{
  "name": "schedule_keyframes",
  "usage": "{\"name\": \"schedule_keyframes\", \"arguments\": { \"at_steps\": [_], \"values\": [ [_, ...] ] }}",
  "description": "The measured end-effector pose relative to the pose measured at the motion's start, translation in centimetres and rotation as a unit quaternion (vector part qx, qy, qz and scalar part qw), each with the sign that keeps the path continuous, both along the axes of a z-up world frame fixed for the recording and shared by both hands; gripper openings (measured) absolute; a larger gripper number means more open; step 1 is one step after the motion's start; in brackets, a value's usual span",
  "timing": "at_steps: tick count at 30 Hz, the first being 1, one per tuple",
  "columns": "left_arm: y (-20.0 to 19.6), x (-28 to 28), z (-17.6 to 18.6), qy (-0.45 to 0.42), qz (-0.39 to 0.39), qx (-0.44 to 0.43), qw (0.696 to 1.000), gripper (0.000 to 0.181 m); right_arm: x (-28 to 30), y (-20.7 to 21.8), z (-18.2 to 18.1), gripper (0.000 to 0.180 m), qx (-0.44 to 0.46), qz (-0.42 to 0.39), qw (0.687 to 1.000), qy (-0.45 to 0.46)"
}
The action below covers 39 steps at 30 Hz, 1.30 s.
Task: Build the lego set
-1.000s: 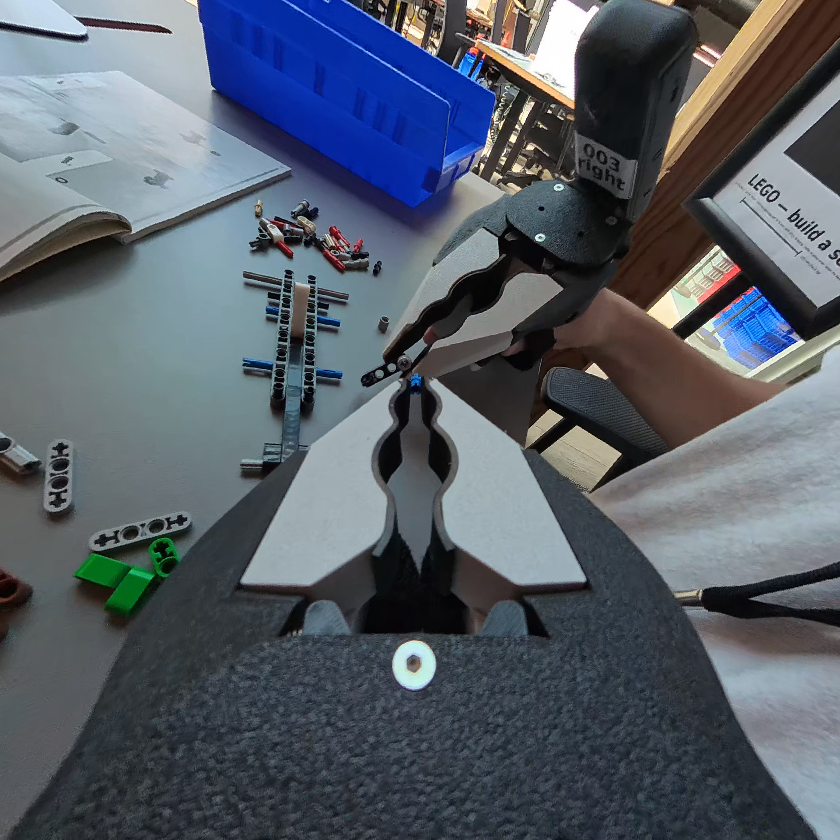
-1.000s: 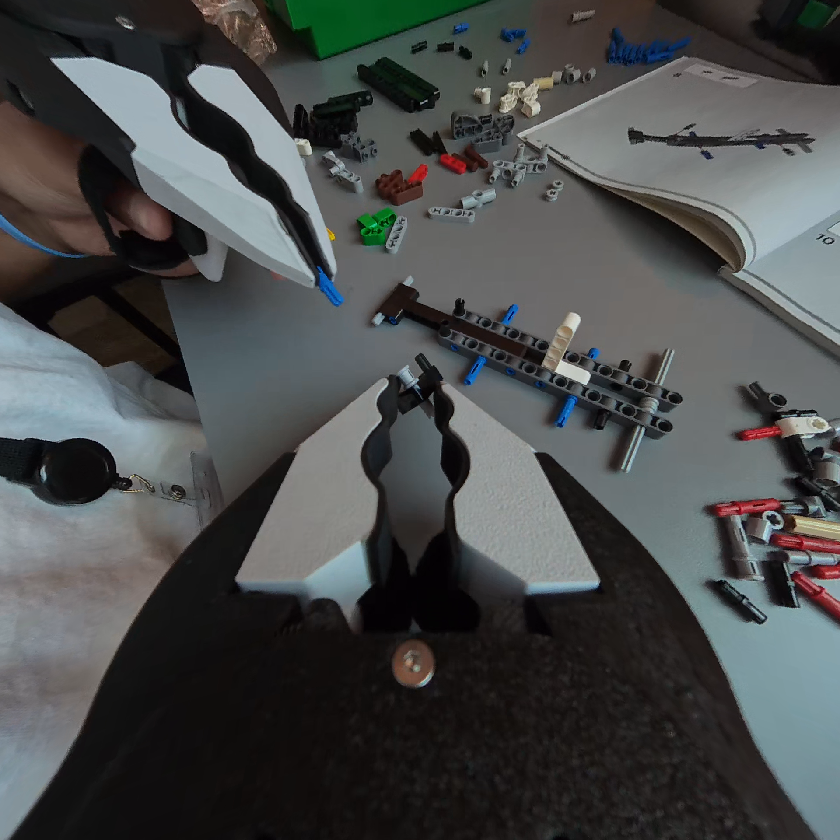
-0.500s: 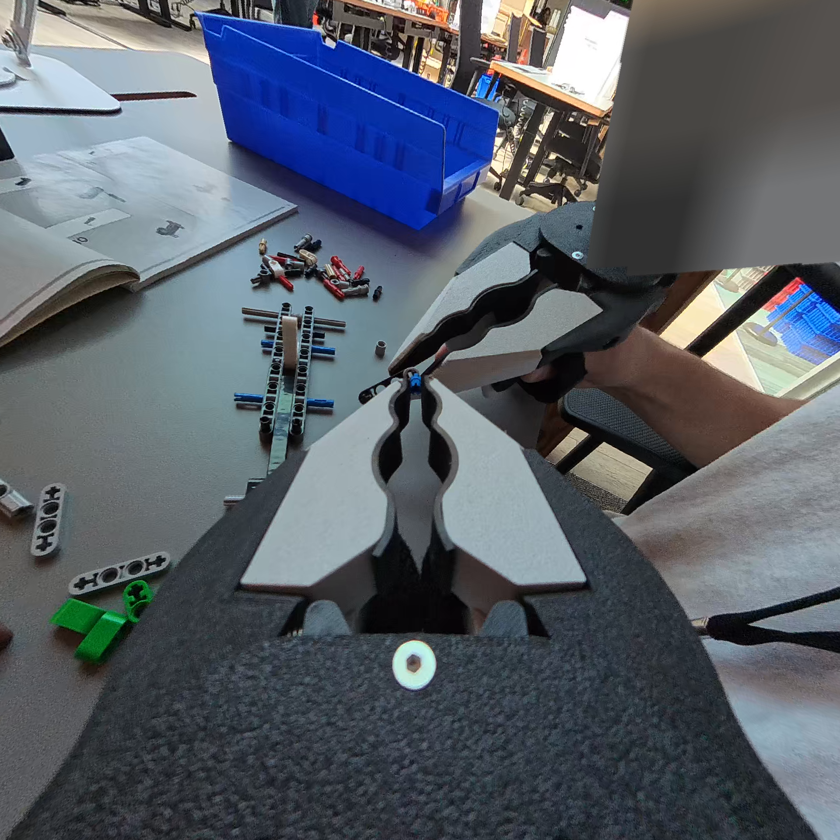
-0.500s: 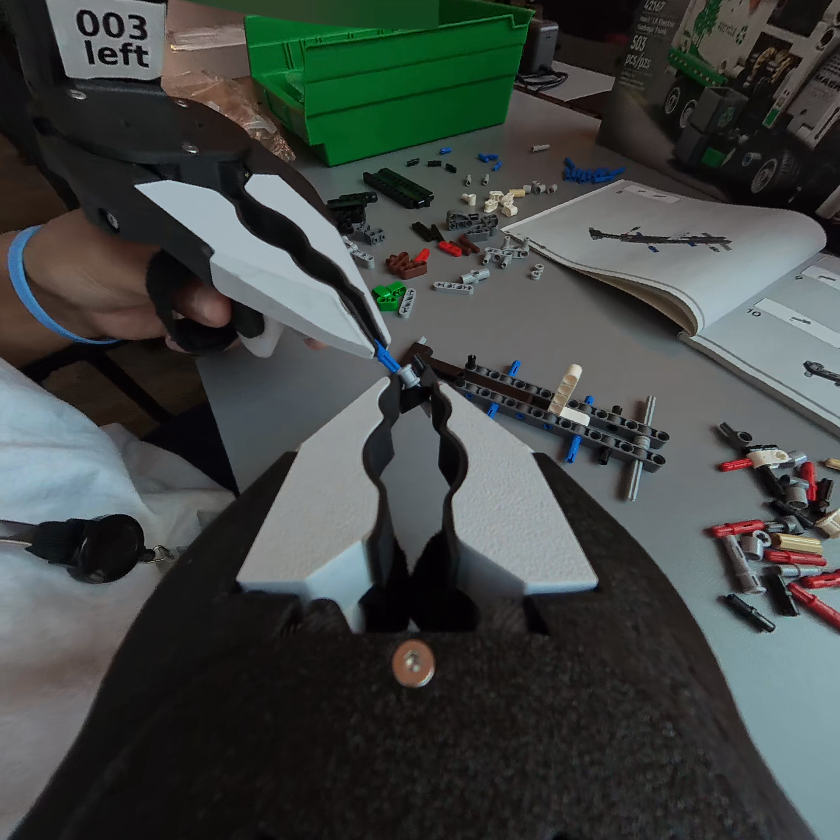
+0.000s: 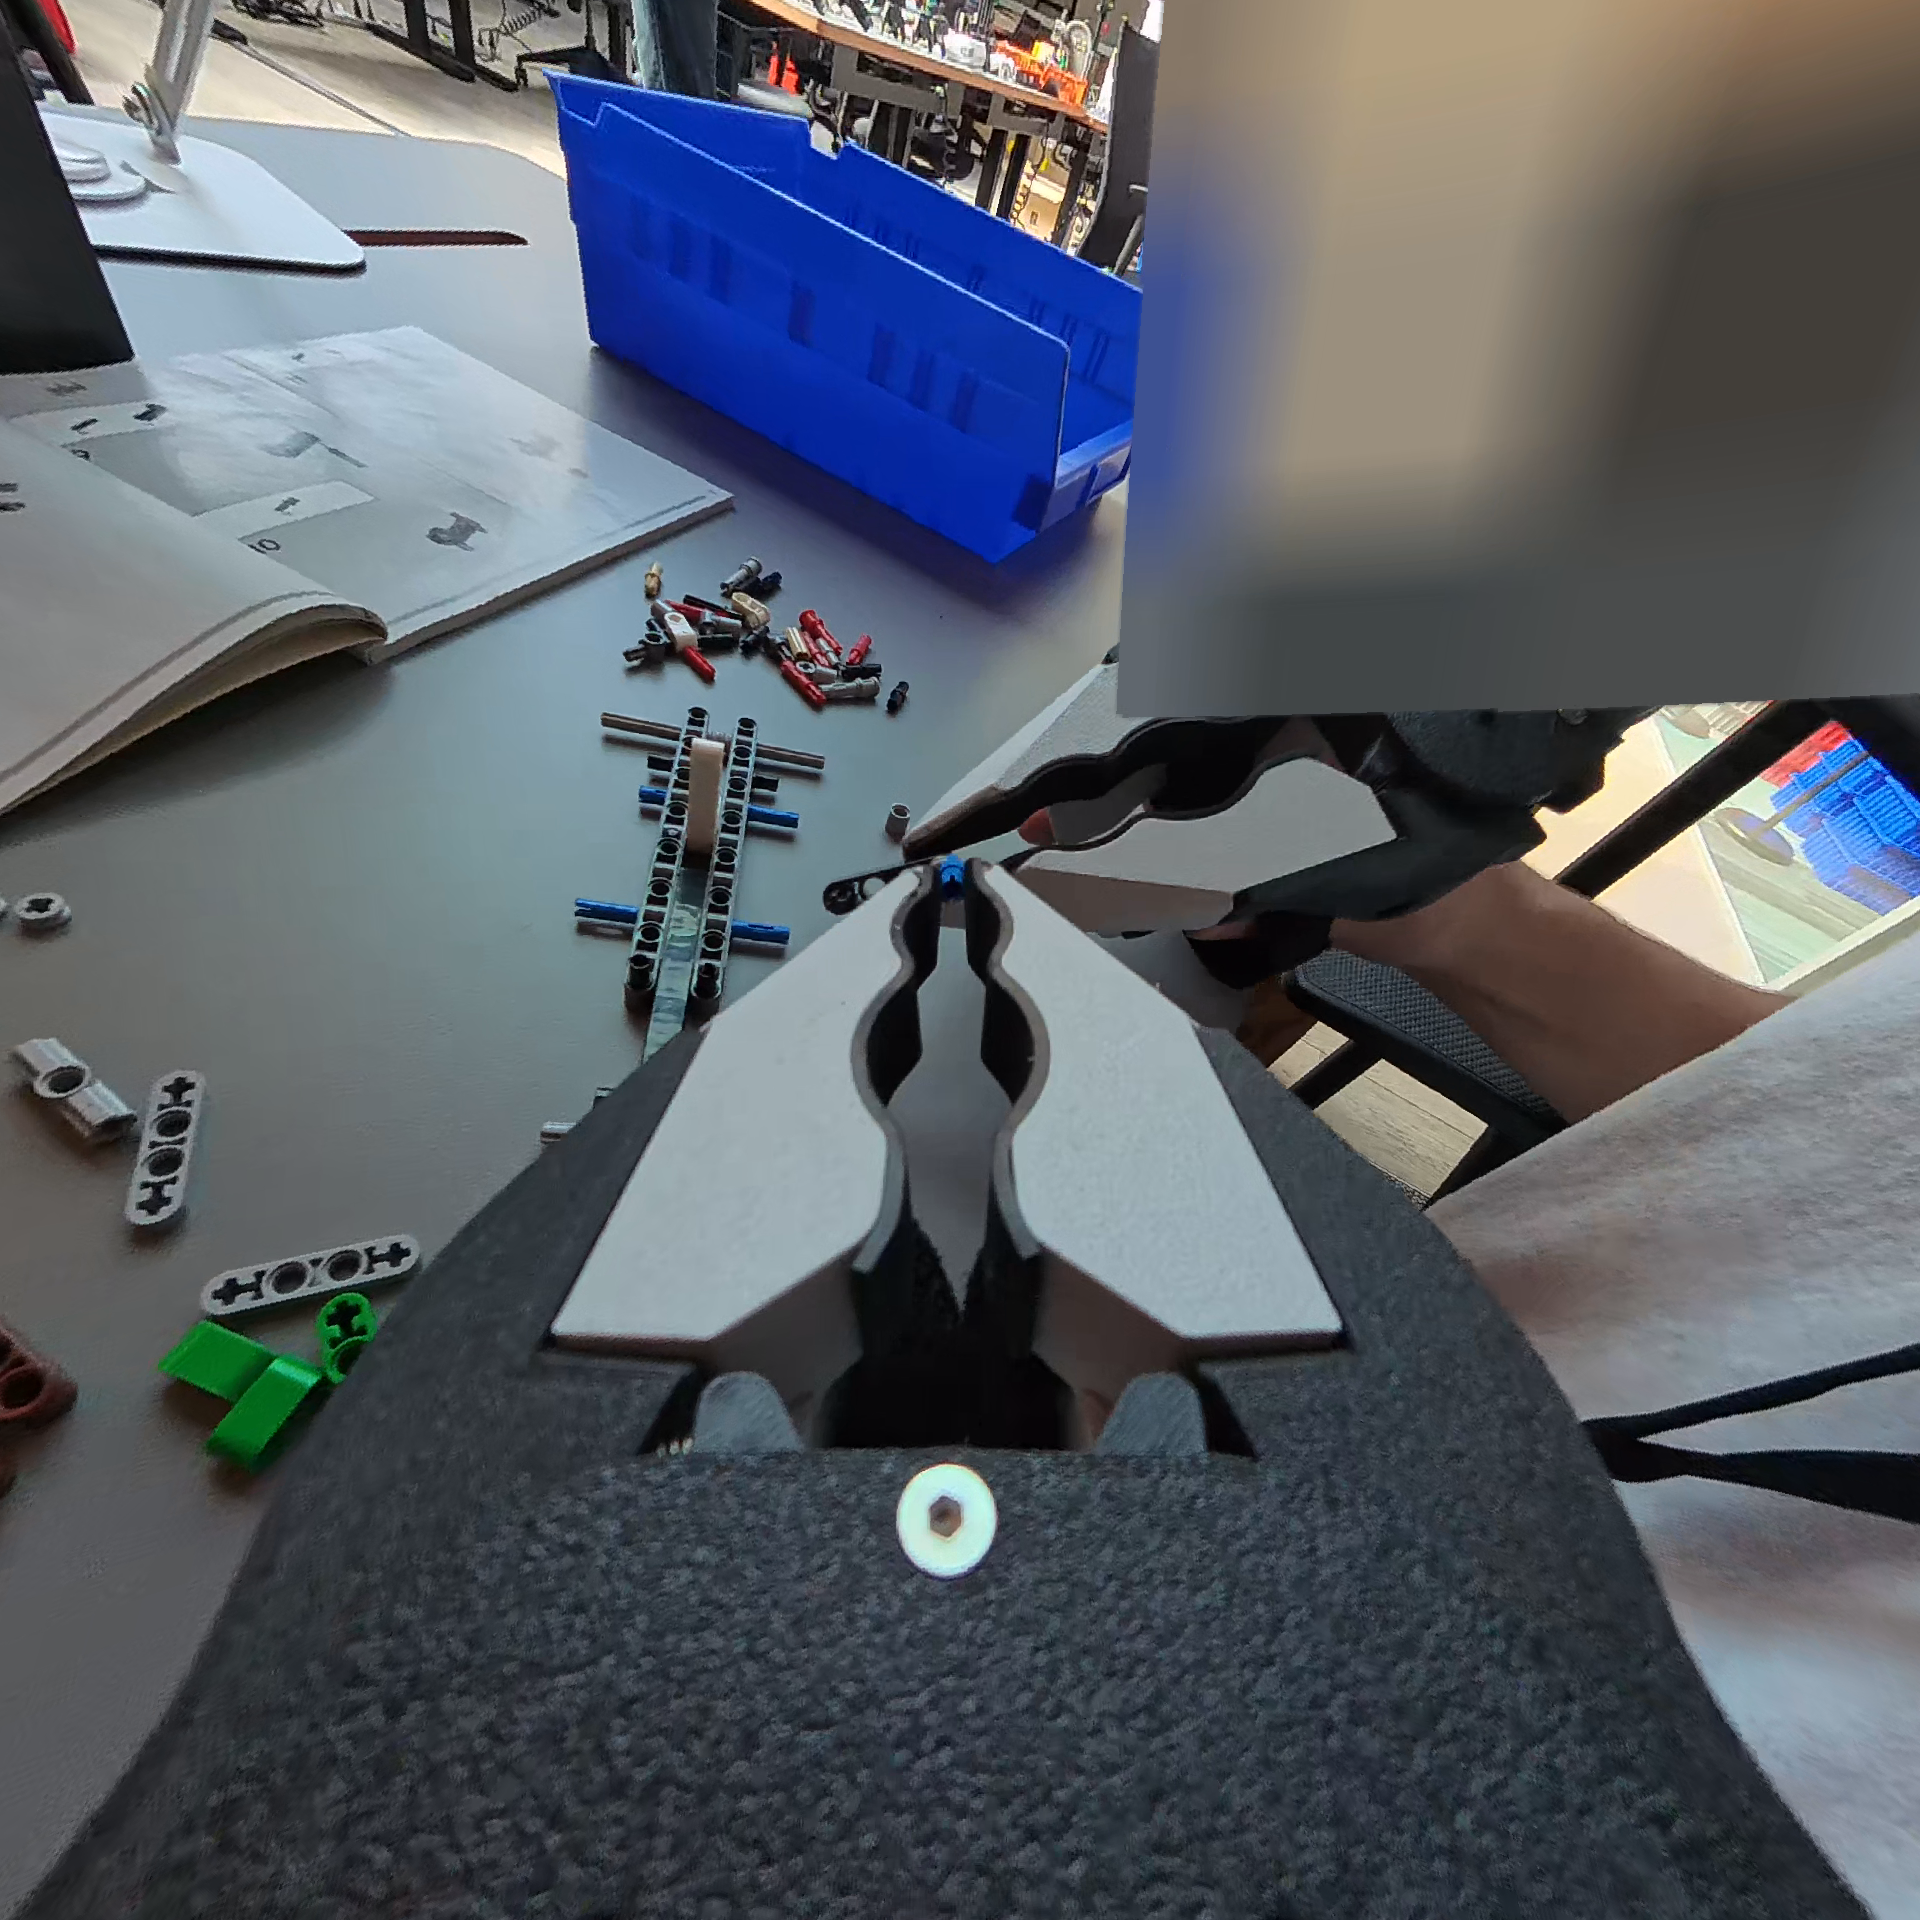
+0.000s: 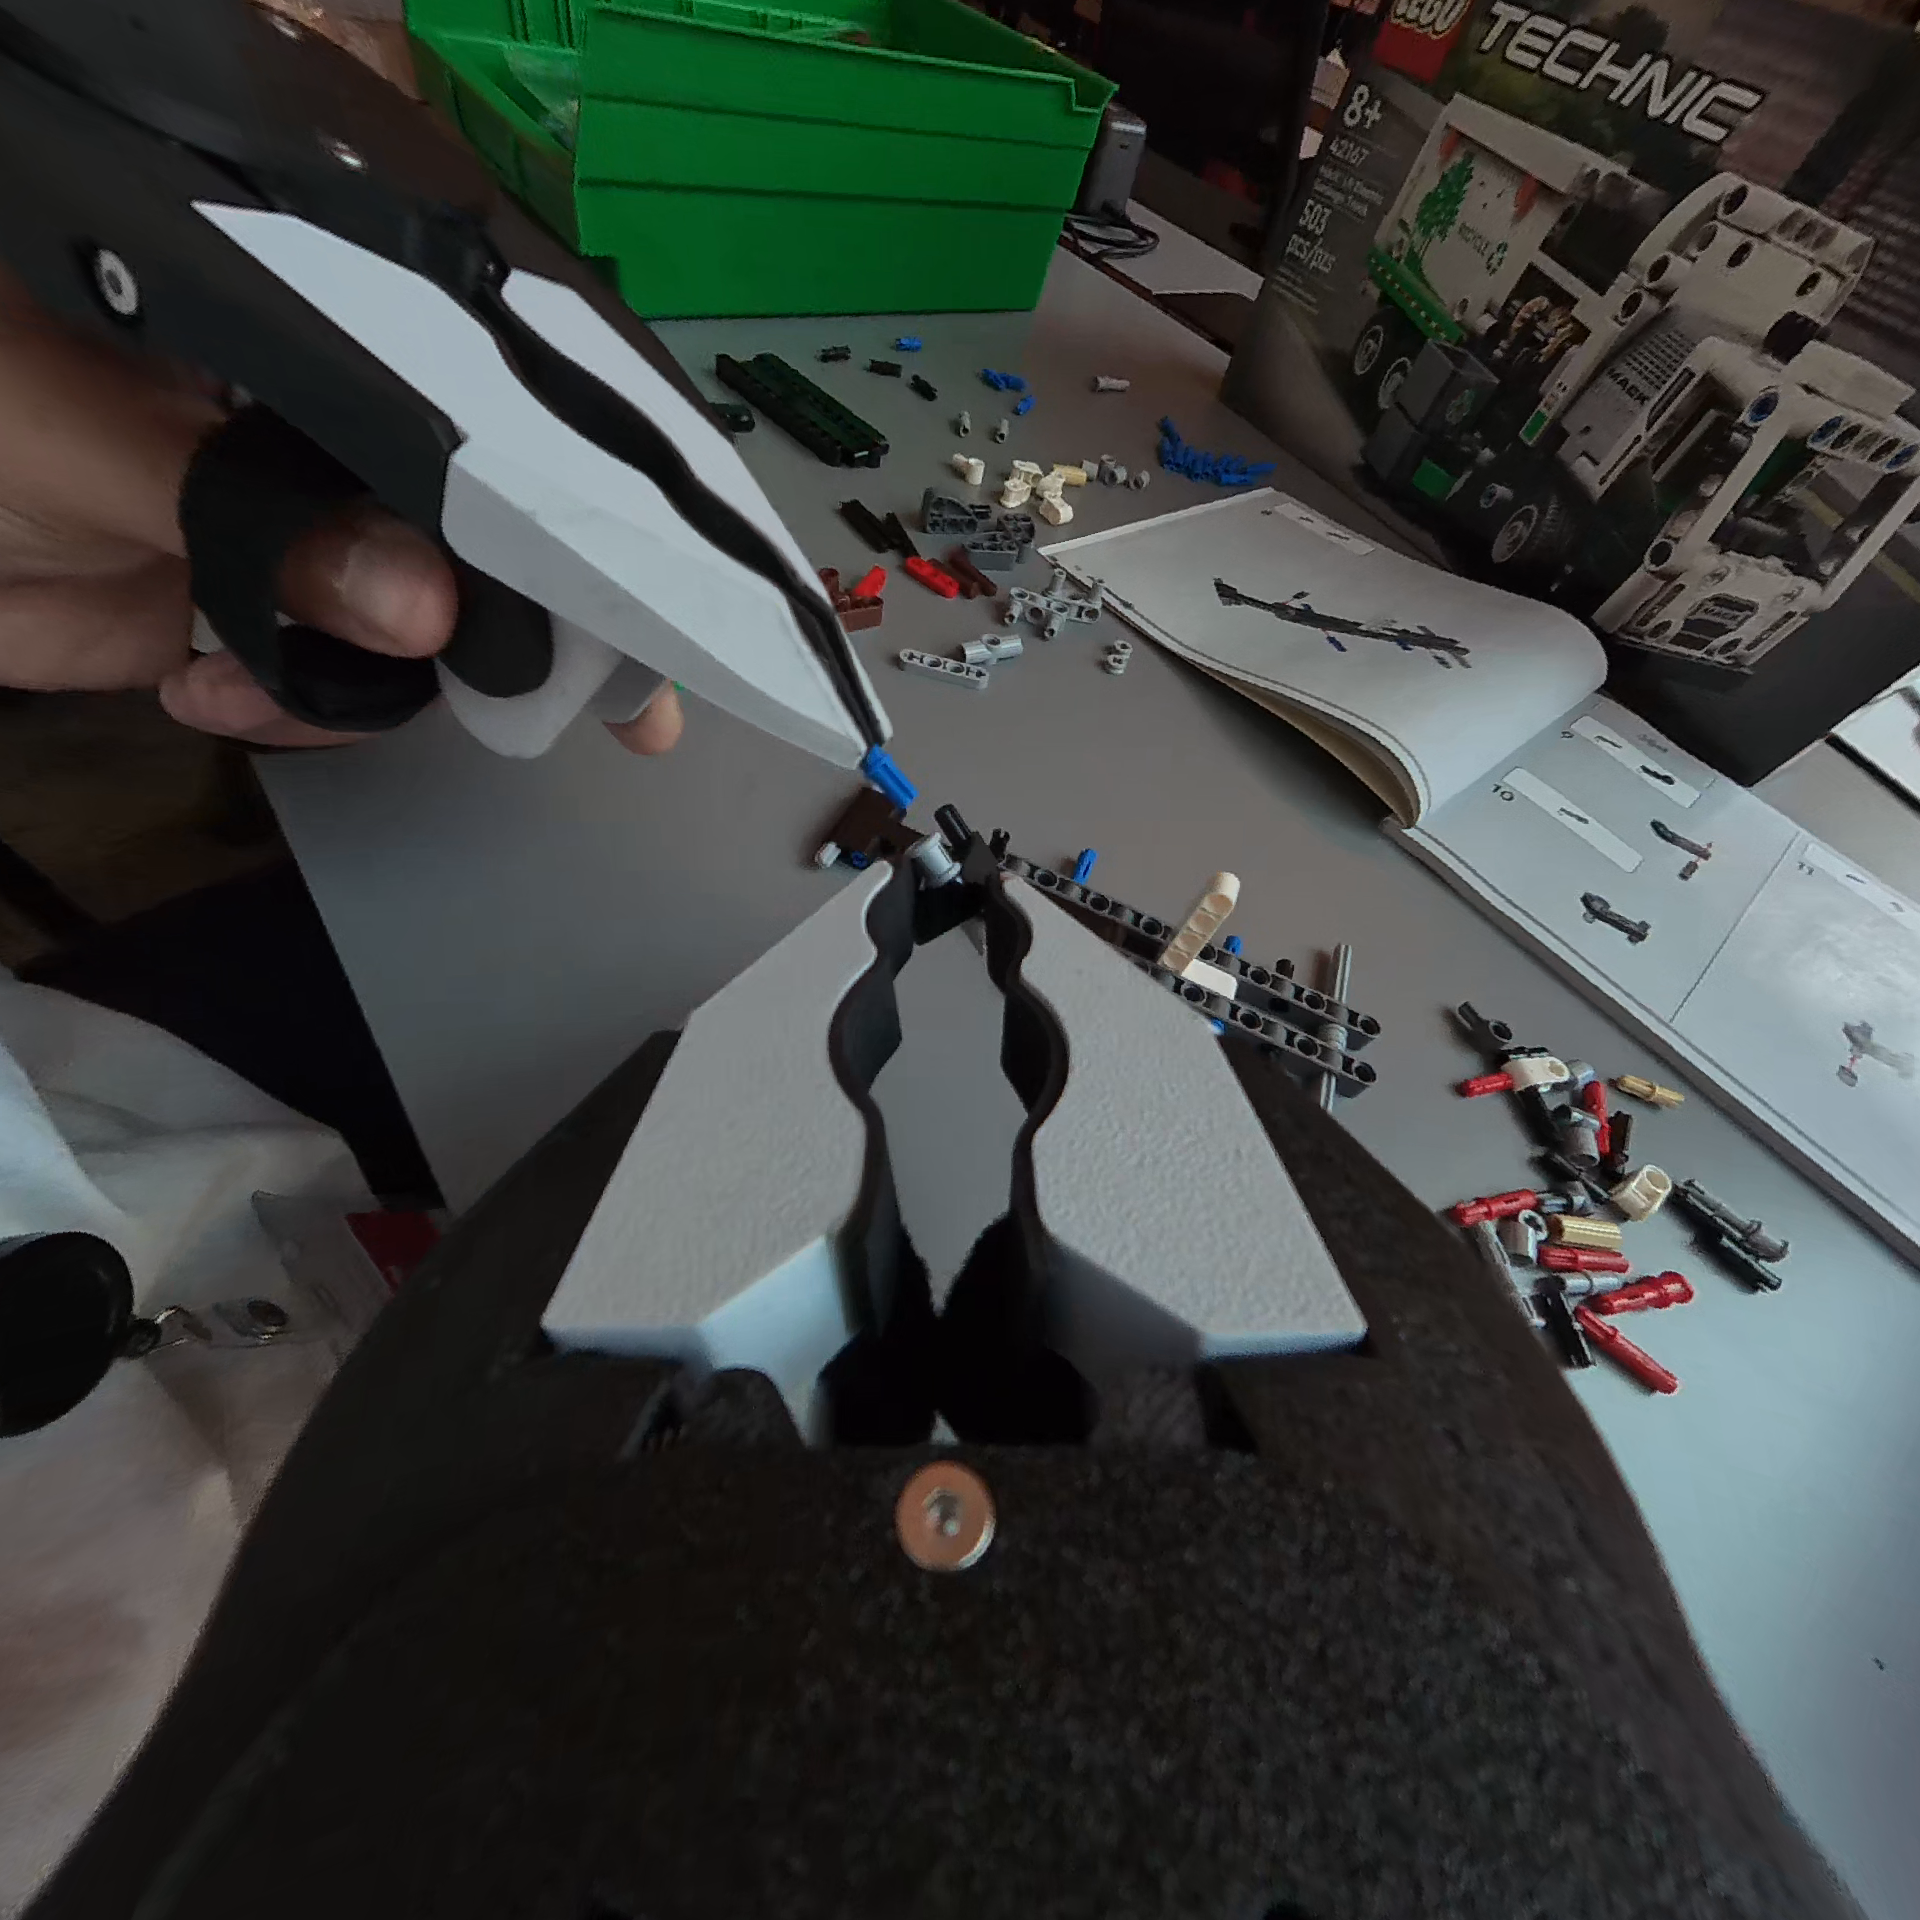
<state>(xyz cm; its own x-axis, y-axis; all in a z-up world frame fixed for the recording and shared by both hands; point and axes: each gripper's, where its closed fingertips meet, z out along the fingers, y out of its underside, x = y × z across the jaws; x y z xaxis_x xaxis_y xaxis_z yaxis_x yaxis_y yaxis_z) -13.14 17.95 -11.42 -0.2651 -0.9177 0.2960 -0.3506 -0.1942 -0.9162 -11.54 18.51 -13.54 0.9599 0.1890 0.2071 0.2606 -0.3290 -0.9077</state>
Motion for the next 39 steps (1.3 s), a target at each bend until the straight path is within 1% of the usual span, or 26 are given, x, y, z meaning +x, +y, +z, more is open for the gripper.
{"name": "schedule_keyframes", "arguments": {
  "at_steps": [9,16,18,23,26,27,30,36,39],
  "values": [
    [0.0,0.0,-0.5,0.013,0.004,-0.019,1.000,0.003,-0.4,0.2,0.3,0.012,0.017,0.000,1.000,-0.014],
    [0.0,0.1,-0.6,0.023,0.011,-0.040,0.999,0.003,-0.4,0.3,0.4,0.012,0.028,-0.010,0.997,-0.070],
    [0.0,0.2,-0.4,0.018,0.014,-0.044,0.999,0.003,-0.4,0.3,0.6,0.012,0.035,-0.016,0.996,-0.074],
    [0.1,0.3,-0.5,0.018,0.022,-0.024,0.999,0.004,-0.3,0.3,0.5,0.011,0.032,-0.033,0.992,-0.114],
    [0.2,0.4,-0.4,0.015,0.029,-0.020,0.999,0.004,-0.5,0.5,0.4,0.009,0.030,-0.037,0.993,-0.108],
    [0.2,0.6,-0.5,0.018,0.033,-0.009,0.999,0.004,-0.8,0.5,0.2,0.005,0.026,-0.032,0.993,-0.112],
    [0.3,0.9,-0.7,0.018,0.051,0.039,0.998,0.003,-0.5,0.8,0.0,0.005,0.022,-0.065,0.985,-0.160],
    [0.5,0.9,-0.6,0.020,0.036,0.021,0.999,0.004,-0.4,0.8,0.2,0.008,0.025,-0.044,0.996,-0.067],
    [0.4,1.0,-0.7,0.030,0.028,-0.016,0.999,0.003,-0.3,0.6,0.2,0.009,0.027,-0.034,0.997,-0.064]
  ]
}}
